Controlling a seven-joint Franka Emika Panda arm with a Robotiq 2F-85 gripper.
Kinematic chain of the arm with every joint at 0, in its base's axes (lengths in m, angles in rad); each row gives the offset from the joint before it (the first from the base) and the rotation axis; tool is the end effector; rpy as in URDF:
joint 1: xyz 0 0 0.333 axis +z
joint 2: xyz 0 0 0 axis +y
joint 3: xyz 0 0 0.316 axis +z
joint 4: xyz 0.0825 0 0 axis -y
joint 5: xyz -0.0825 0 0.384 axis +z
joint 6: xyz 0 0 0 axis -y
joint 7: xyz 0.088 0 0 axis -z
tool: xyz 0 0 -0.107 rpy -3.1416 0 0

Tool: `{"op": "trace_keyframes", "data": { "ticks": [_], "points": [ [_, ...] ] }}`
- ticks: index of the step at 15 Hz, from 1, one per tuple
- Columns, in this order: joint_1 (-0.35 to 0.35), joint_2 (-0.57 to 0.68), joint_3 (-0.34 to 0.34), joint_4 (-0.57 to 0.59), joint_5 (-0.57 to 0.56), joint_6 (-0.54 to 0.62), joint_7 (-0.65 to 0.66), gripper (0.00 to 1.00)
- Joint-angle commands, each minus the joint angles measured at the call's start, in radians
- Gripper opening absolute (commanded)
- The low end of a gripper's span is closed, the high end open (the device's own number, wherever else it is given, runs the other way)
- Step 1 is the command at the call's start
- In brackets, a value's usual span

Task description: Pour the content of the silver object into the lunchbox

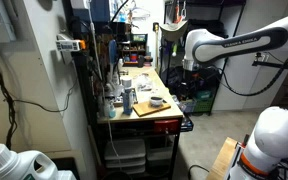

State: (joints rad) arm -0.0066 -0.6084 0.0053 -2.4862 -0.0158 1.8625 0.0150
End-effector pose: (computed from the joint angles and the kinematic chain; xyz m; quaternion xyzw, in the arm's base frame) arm 0.3644 -0.0016 0.4937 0.9999 -0.0063 -0.0076 0.0091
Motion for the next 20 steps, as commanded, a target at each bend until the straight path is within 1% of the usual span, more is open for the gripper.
{"op": "trace_keyframes", "data": {
  "ticks": [1,15,16,17,18,19,20],
  "points": [
    [0.001,0.0,0.0,0.002,0.0,-0.002,0.001,1.0],
    [0.001,0.0,0.0,0.002,0.0,-0.002,0.001,1.0],
    [-0.008,0.035,-0.016,0.034,-0.013,-0.061,-0.024,1.0],
    [-0.01,0.066,-0.051,0.053,0.0,-0.045,-0.065,1.0],
    [-0.017,0.095,-0.06,0.07,-0.027,-0.037,-0.095,1.0],
    [-0.007,0.125,-0.085,0.089,-0.035,0.001,-0.178,1.0],
    [-0.008,0.157,-0.097,0.109,-0.05,0.018,-0.223,1.0]
  ]
}}
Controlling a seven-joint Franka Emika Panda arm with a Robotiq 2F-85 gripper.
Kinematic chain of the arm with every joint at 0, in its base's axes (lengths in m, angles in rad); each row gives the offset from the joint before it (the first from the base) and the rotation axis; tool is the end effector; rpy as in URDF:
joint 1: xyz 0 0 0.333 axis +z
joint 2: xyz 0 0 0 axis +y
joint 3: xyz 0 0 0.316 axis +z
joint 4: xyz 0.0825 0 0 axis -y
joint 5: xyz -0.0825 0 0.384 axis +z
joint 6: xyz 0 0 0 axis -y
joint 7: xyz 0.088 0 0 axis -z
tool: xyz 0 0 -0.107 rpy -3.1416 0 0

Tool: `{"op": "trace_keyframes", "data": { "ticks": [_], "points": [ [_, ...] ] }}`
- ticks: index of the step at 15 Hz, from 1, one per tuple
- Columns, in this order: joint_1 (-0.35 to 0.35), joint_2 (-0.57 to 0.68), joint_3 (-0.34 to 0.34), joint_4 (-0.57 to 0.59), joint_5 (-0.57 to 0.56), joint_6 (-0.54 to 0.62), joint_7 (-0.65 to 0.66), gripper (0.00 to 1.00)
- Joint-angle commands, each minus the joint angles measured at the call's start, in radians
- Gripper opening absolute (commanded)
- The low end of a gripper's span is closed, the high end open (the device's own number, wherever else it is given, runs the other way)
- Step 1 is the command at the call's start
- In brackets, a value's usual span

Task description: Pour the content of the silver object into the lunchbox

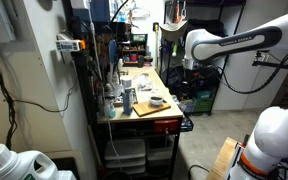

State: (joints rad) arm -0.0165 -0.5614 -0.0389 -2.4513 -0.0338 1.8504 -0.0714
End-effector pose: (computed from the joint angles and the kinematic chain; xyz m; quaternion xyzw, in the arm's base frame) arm 0.3751 -0.0245 0.4917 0.9997 0.0162 -0.0202 0.0046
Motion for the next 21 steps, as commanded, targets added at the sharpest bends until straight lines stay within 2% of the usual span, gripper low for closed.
{"op": "trace_keyframes", "data": {
  "ticks": [1,4,7,10,11,12,15,18,19,21],
  "points": [
    [0.007,0.141,-0.067,0.094,-0.051,0.074,-0.205,1.0],
    [0.02,0.234,-0.1,0.147,-0.062,0.208,-0.375,1.0],
    [0.035,0.339,-0.121,0.213,0.015,0.313,-0.511,1.0],
    [0.036,0.443,-0.117,0.288,0.112,0.338,-0.595,1.0],
    [0.026,0.482,-0.103,0.323,0.122,0.319,-0.567,1.0],
    [0.011,0.402,-0.089,0.256,0.085,0.329,-0.546,1.0],
    [0.006,0.474,-0.079,0.309,0.101,0.33,-0.546,1.0],
    [0.005,0.484,-0.078,0.32,0.102,0.33,-0.546,1.0],
    [0.0,0.5,-0.077,0.326,0.091,0.345,-0.502,1.0],
    [-0.002,0.533,-0.078,0.343,0.143,0.344,-0.507,1.0]
  ]
}}
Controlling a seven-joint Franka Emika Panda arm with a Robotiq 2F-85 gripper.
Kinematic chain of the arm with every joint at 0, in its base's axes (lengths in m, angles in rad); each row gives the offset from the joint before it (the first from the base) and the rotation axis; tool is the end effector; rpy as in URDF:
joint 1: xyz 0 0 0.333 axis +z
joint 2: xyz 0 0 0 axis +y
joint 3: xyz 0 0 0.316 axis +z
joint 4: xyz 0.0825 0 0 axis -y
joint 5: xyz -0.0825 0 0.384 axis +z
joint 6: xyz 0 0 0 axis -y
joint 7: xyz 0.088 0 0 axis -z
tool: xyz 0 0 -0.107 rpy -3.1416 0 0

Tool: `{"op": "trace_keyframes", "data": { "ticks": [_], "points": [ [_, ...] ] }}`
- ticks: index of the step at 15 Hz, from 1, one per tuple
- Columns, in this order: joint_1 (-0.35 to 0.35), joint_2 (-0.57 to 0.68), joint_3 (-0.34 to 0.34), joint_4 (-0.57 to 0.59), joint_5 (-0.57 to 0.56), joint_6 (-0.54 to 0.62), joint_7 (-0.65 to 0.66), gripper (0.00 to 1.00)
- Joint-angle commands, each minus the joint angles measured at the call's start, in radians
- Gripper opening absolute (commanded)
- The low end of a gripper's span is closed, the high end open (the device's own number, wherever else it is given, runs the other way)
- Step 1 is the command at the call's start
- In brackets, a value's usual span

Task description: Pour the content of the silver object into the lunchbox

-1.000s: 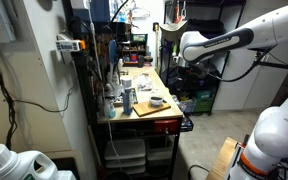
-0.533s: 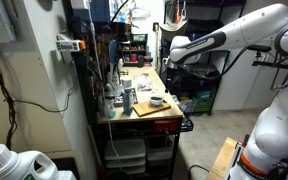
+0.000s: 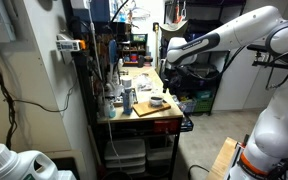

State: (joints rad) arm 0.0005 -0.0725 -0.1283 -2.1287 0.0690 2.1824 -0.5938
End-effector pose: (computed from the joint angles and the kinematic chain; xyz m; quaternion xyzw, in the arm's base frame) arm 0.5342 -0.0670 0.4527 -0.9745 -0.2126 -0.0706 0.0098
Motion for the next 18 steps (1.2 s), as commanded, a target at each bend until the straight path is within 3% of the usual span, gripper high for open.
{"op": "trace_keyframes", "data": {
  "ticks": [1,8,13,15,18],
  "points": [
    [-0.021,0.058,0.011,0.025,0.053,0.02,0.009,1.0],
    [-0.057,0.161,0.021,0.087,0.293,0.058,-0.095,0.99],
    [-0.092,0.234,0.049,0.145,0.401,0.055,-0.164,0.64],
    [-0.103,0.261,0.062,0.165,0.427,0.052,-0.186,0.69],
    [-0.118,0.294,0.082,0.19,0.446,0.043,-0.202,0.66]
  ]
}}
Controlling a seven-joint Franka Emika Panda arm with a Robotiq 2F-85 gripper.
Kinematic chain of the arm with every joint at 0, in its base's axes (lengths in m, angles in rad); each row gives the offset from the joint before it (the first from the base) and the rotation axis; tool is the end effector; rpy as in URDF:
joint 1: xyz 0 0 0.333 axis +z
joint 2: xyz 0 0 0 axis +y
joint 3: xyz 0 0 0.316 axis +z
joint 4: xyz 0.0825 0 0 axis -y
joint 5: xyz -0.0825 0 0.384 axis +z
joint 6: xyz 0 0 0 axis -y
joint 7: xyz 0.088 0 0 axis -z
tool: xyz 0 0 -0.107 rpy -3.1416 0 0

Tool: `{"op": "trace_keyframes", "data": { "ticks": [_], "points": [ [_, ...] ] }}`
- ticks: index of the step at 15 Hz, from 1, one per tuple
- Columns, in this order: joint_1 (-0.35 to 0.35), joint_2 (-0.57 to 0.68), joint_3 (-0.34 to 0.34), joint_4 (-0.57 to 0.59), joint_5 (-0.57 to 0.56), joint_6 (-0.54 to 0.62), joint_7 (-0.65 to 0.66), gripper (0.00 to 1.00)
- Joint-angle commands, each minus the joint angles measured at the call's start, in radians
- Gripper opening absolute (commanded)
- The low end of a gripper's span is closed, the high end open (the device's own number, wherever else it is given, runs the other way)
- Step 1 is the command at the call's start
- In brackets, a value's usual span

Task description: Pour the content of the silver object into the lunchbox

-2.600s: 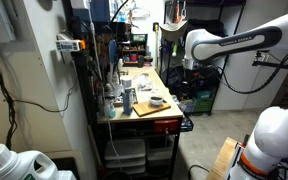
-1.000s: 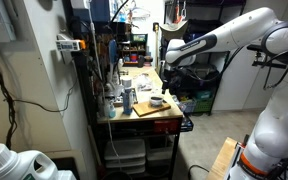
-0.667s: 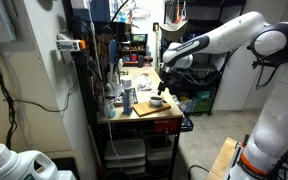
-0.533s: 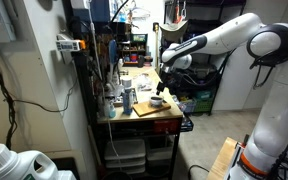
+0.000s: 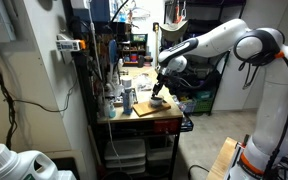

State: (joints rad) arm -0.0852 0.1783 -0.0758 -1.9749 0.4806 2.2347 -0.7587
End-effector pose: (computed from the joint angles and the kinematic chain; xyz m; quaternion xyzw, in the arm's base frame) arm 0.5962 -0.0812 0.3905 -0.9694 -0.1542 -0.1193 0.1494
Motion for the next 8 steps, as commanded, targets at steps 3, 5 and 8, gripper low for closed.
{"op": "trace_keyframes", "data": {
  "ticks": [3,5,8],
  "points": [
    [-0.044,0.07,0.045,0.053,0.026,-0.019,-0.026,0.66],
    [-0.05,0.085,0.053,0.064,0.024,-0.024,-0.021,0.61],
    [-0.057,0.1,0.062,0.071,0.02,-0.031,-0.013,0.6]
  ]
}}
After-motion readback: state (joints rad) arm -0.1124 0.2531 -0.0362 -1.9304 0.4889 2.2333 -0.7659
